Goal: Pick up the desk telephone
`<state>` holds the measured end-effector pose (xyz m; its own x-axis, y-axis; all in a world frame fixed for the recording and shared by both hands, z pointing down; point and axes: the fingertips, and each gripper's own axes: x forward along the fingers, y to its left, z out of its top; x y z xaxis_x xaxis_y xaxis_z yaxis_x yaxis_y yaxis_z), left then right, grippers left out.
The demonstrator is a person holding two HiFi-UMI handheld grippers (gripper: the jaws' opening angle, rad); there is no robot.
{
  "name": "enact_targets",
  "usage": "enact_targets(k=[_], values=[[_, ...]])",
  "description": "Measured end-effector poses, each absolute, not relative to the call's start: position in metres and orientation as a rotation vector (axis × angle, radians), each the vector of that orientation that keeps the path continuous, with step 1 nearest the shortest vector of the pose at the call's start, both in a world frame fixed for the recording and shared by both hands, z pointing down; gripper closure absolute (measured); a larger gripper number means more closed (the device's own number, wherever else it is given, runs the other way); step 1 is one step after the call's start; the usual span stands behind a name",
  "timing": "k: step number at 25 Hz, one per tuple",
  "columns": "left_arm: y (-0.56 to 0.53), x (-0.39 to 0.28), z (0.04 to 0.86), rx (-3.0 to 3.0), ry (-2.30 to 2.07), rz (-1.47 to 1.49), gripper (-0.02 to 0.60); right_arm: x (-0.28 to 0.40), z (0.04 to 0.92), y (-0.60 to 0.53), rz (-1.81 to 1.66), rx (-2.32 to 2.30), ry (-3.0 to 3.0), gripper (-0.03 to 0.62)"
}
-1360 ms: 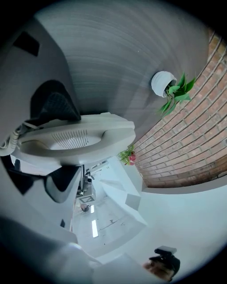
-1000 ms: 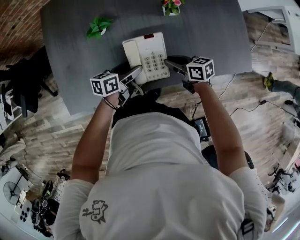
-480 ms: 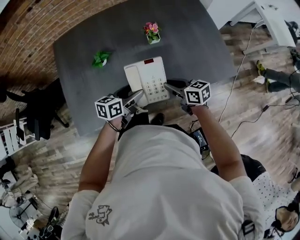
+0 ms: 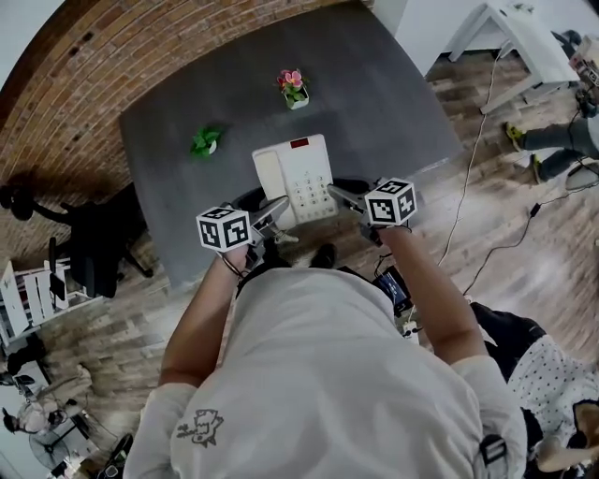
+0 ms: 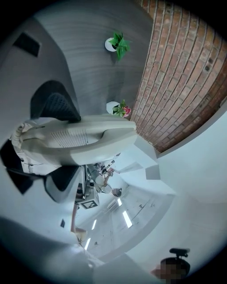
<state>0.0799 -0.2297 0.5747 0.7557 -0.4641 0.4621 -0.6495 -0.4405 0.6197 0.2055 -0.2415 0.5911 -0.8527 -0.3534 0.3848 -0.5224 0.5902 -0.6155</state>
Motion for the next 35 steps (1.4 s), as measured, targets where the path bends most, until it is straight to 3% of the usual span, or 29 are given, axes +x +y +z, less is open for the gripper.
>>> enact_targets(k=[16, 35], values=[[-0.219, 0.060, 0.562, 2.187, -0.706, 0.317, 0.250, 0.186, 0.575, -0.212, 1.122, 0.940, -2.578, 0.520], [-0.124, -0.087, 0.549, 2.260, -0.589, 0.315, 0.253, 0.039, 0.559, -0.102, 1.069, 1.120, -2.564, 0.521]])
